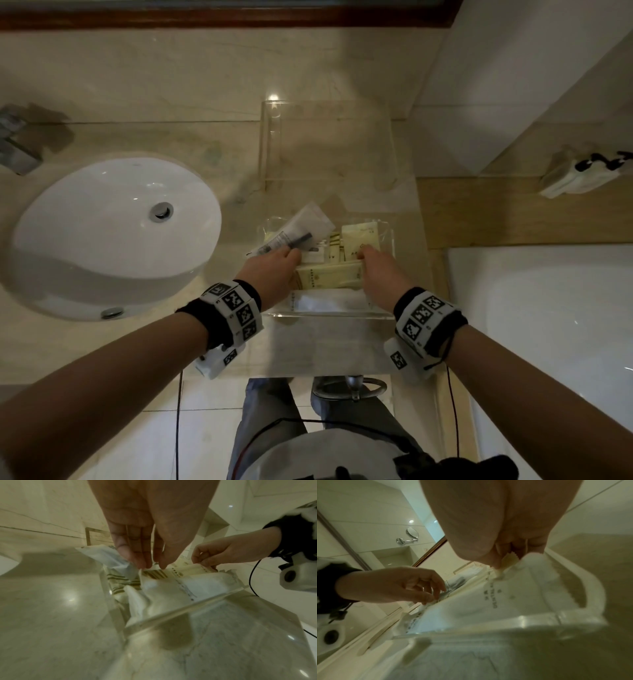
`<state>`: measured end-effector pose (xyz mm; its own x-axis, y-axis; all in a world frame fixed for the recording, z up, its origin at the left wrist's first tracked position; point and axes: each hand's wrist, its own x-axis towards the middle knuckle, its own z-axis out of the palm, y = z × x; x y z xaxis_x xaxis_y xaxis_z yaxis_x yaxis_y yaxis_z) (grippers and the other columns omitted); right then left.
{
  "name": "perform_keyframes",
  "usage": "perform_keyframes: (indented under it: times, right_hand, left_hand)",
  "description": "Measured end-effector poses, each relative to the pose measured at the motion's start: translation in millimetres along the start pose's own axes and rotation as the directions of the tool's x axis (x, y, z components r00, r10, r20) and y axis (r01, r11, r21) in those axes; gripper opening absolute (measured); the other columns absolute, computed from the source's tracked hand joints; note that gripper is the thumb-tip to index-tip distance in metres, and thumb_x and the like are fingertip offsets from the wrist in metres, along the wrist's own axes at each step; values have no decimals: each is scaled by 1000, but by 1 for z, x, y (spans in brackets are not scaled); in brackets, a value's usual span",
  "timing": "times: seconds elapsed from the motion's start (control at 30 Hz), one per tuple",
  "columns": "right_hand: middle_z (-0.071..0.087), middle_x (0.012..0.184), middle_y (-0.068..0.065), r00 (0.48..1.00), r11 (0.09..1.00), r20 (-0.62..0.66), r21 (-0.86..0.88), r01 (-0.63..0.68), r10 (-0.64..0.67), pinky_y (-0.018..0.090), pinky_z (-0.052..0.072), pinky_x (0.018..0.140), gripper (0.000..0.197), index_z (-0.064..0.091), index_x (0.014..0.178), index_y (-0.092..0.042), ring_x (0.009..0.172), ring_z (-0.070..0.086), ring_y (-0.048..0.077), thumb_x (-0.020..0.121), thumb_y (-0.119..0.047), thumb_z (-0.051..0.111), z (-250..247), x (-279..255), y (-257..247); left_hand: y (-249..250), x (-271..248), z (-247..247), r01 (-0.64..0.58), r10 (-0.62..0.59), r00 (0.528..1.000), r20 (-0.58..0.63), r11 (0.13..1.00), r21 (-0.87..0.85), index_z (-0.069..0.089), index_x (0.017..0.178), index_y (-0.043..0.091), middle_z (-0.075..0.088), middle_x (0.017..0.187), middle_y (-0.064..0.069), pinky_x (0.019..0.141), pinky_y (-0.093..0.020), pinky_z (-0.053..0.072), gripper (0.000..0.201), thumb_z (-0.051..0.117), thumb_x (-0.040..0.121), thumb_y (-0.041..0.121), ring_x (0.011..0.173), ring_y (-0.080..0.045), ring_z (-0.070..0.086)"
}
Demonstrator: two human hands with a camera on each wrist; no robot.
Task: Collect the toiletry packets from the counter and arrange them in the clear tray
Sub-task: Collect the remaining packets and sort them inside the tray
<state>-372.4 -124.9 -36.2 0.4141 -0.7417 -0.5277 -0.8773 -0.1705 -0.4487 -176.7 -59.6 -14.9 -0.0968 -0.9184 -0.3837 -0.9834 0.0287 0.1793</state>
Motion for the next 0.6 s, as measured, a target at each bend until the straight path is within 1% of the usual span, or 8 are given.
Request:
perform_keyframes:
  times: [0.07, 0.13, 0.23, 0.33, 0.43, 0.5, 0.53, 0.6]
  right_hand:
    - [54, 105, 11, 1000, 999, -4, -32, -19, 19, 38, 48, 75, 26, 44, 113, -12, 88, 52, 26, 90, -1, 37, 0, -1, 1]
    - [54, 105, 11, 1000, 999, -6, -34, -2, 2, 37, 45, 76, 20, 45, 103, -12, 86, 50, 24, 90, 1, 36, 2, -2, 3]
    - [52, 113, 11, 994, 997, -86, -43, 60, -64, 34, 44, 85, 15, 52, 99, -9, 99, 48, 25, 91, -2, 42, 6, -1, 8]
    - [45, 121, 13, 974, 998, -219, -29, 54, -59, 33, 40, 94, 17, 56, 104, -4, 110, 43, 27, 91, -9, 46, 5, 3, 8]
    - [33, 137, 15, 951, 1000, -309, 9, 27, -22, 36, 36, 102, 35, 46, 124, -7, 123, 33, 30, 89, -6, 45, -2, 8, 5]
    - [27, 145, 10, 959, 998, -277, -17, 52, -55, 40, 32, 109, 45, 40, 132, -15, 132, 25, 30, 89, -4, 44, -7, 13, 3]
    - [24, 148, 7, 969, 997, -235, -48, 67, -76, 42, 31, 110, 47, 38, 133, -18, 135, 22, 29, 89, -4, 44, -8, 17, 1]
    - [18, 152, 4, 987, 988, -137, -142, 63, -82, 44, 34, 109, 46, 38, 133, -20, 137, 20, 29, 89, -8, 45, -10, 21, -3]
  left_hand:
    - [-4, 2, 1, -17, 17, 1000, -11, 1000, 7, 47, 118, 16, 53, 124, -4, 80, -35, 51, 25, 37, 97, 25, 103, -23, 60]
    - [-6, 3, 4, -43, 43, 999, -2, 999, 4, 47, 122, 19, 51, 126, -3, 82, -35, 51, 27, 37, 97, 27, 105, -23, 59]
    - [-7, 6, 8, -72, 72, 997, -7, 997, 29, 47, 124, 21, 52, 125, -1, 84, -34, 50, 29, 38, 97, 27, 106, -21, 58]
    - [-6, 7, 8, -88, 89, 996, -18, 995, 49, 48, 123, 20, 53, 123, 0, 83, -32, 49, 29, 38, 97, 26, 105, -19, 59]
    - [-3, 9, 7, -115, 117, 992, -42, 992, 55, 48, 123, 20, 53, 122, 1, 85, -31, 49, 29, 40, 96, 25, 105, -19, 58]
    - [-1, 12, 7, -133, 135, 990, -41, 989, 61, 47, 125, 21, 52, 124, 1, 87, -32, 48, 30, 43, 95, 25, 108, -19, 56]
    - [1, 13, 7, -137, 140, 990, -36, 989, 62, 46, 126, 21, 51, 125, 1, 88, -32, 47, 31, 43, 95, 25, 111, -19, 54]
    - [4, 14, 8, -146, 148, 989, -28, 987, 65, 45, 128, 21, 50, 128, 0, 91, -33, 46, 33, 43, 95, 25, 116, -19, 51]
